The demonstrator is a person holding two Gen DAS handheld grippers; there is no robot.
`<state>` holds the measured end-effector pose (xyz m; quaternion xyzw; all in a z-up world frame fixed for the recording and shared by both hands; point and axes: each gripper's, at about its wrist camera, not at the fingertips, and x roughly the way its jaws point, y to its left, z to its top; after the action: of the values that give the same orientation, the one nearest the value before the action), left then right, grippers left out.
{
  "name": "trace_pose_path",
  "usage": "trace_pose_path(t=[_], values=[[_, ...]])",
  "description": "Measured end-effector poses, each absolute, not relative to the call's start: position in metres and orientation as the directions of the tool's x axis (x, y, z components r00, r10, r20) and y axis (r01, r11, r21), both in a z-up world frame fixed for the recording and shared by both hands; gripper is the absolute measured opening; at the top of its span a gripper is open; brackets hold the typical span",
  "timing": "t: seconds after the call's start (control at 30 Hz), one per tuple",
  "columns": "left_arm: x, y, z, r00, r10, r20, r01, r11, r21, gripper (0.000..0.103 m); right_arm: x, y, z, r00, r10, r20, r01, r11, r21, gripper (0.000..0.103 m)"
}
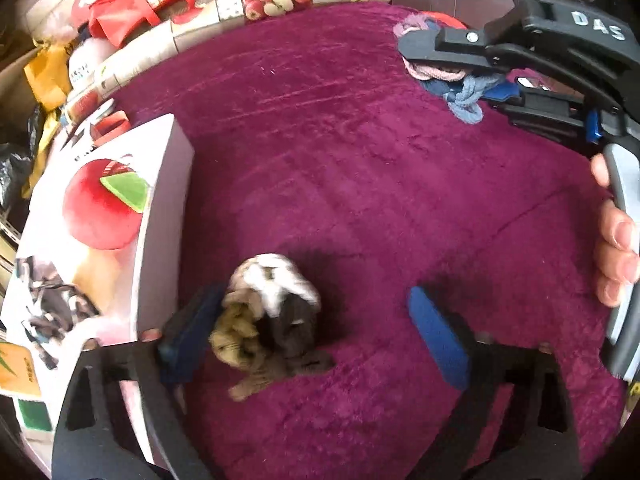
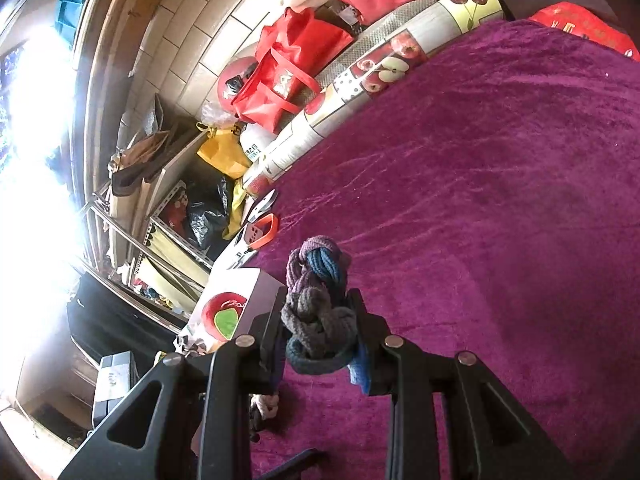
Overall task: Organize soft objects
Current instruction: 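Grasp the beige rope ball with left tool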
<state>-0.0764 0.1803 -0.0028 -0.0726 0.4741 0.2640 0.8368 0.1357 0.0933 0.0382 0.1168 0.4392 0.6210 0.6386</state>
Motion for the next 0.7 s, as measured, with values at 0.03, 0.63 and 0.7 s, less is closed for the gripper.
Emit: trace_pose_path(t=[0.03, 0.63, 0.7], values=[[-0.079, 0.181, -0.001, 0.414, 0.378, -0.828, -0.514, 0.848, 0.130, 0.079, 0.136, 0.093, 0.038, -0.159, 0.896, -0.414, -0.689, 0.200, 0.697, 0.028], [-0.106, 0.183, 0.026, 0.516, 0.421, -0.746, -0.566, 0.821, 0.072, 0.026, 0.124, 0.092, 0.051, -0.123, 0.907, -0.403, -0.756, 0.178, 0.630, 0.028], [-0.111, 0.177, 0.038, 0.555, 0.427, -0.714, -0.569, 0.821, 0.049, 0.025, 0.116, 0.090, 0.057, -0.079, 0.912, -0.402, -0.800, 0.183, 0.572, 0.028]])
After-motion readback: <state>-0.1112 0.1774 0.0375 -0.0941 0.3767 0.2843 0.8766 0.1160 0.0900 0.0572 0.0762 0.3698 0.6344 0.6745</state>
